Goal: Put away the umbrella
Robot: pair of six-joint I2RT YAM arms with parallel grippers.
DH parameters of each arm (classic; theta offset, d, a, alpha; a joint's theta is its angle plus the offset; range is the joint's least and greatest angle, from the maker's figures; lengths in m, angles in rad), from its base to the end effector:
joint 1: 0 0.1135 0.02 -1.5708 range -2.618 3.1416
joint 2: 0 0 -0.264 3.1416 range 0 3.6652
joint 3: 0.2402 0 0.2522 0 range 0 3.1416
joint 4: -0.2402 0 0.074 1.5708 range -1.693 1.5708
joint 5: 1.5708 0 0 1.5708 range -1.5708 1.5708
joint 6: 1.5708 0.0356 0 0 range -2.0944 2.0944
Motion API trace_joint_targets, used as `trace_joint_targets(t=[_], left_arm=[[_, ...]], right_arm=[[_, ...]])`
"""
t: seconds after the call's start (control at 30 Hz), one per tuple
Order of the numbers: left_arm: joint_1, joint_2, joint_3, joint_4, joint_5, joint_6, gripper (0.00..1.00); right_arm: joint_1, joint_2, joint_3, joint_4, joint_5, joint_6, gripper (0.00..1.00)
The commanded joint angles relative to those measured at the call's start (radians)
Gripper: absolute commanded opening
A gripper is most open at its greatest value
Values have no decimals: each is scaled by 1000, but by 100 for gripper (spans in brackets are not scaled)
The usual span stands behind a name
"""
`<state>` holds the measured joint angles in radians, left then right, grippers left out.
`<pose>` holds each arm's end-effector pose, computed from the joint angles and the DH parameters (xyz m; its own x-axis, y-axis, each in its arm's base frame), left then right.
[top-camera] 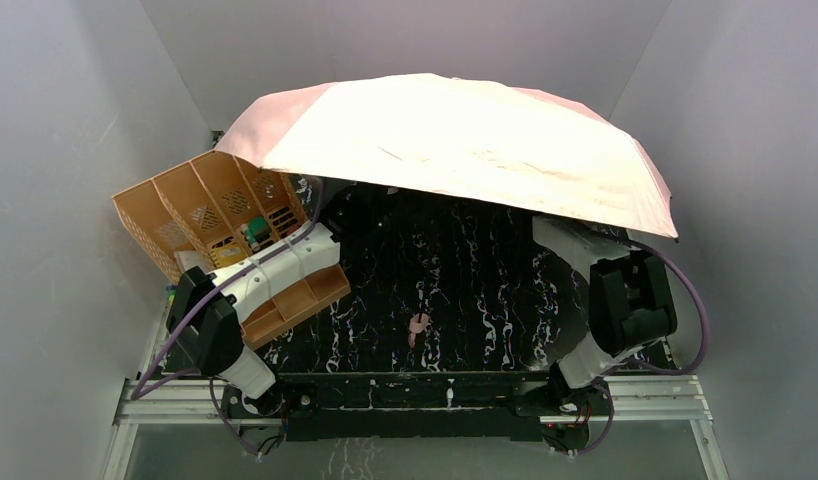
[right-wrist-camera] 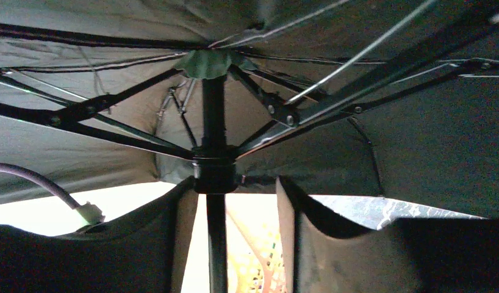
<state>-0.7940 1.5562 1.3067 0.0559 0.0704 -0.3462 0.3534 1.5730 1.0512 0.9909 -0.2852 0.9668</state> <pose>0.2616 -0.2698 0.3541 -0.3847 -0.0915 -0.9185 0.6690 0.6580 -0.3457 0.3337 0.1338 0.3563 -0.2262 0.7584 -0.6113 -0.6714 0.3332 0.6619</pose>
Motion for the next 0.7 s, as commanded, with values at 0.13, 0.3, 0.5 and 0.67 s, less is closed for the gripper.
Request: trace_joint_targets(t=[0.13, 0.3, 0.5, 0.67], left_arm=[[6, -93, 16, 62, -39, 57, 0], [6, -95, 12, 63, -40, 56, 0], [6, -92, 11, 62, -40, 55, 0], [6, -91, 7, 62, -38, 53, 0]], right_arm=[[-10, 49, 104, 95, 14, -35, 68], [-10, 83, 146, 149, 6, -29, 76], [-10, 97, 202, 153, 26, -23, 79], [-10, 112, 238, 139, 46, -5, 78]])
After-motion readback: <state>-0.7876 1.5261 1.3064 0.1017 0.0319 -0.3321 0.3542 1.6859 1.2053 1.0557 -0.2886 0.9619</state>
